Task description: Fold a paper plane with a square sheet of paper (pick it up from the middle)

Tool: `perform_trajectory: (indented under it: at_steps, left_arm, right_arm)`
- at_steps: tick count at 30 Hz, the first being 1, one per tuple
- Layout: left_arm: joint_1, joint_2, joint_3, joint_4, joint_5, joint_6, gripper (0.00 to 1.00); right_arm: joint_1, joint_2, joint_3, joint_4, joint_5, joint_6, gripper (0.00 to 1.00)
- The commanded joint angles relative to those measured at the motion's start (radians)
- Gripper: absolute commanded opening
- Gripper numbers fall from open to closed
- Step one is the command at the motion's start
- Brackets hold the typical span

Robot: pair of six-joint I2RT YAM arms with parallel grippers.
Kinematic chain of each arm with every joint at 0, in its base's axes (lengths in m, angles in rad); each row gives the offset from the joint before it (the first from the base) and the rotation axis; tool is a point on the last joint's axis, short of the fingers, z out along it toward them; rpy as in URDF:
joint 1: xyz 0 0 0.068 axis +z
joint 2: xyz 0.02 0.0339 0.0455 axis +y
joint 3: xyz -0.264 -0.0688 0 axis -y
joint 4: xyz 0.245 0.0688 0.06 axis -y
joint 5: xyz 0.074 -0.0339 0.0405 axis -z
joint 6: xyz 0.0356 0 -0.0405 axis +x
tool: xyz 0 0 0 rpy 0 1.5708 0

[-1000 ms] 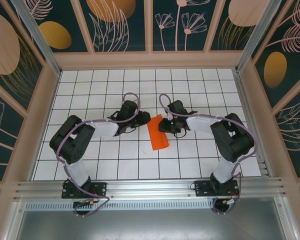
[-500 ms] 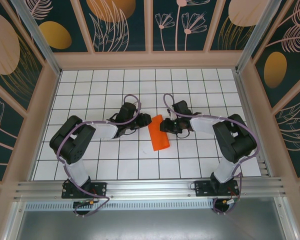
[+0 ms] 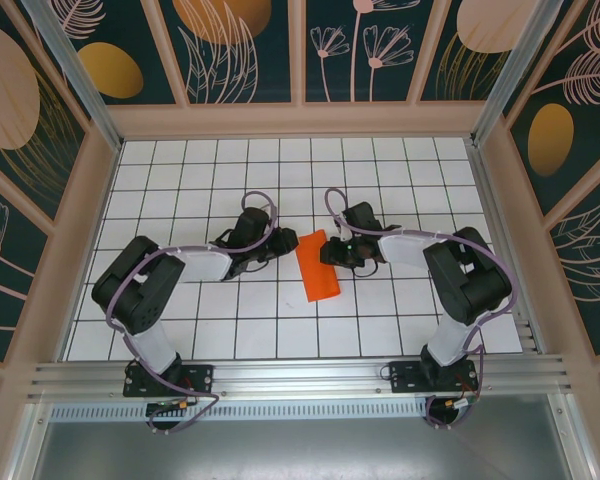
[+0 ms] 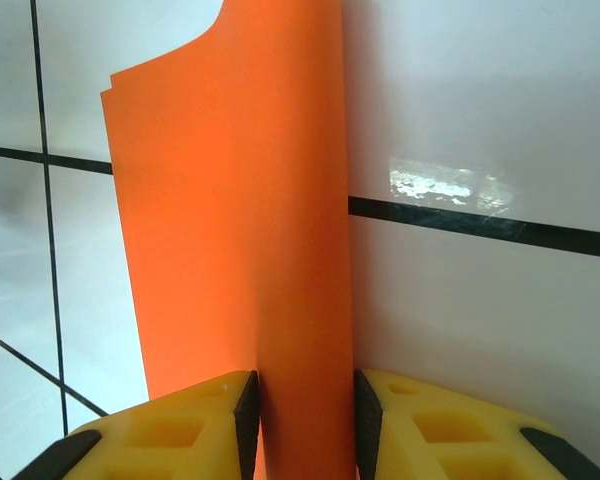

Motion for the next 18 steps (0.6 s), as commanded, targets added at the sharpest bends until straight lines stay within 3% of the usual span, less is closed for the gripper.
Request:
perform_trajectory:
  at_steps: [1, 18]
  left_arm:
    - [-0.007, -0.051, -0.029, 0.003, -0.022, -0.022, 0.28]
    - [-0.023, 0.027, 0.007, 0.034, 0.052, -0.047, 0.29]
  right_arm:
    - [0.012, 0.05, -0.001, -0.044, 0.072, -0.023, 0.35]
    - [0.028, 0.074, -0.001, -0.068, 0.081, -0.086, 0.38]
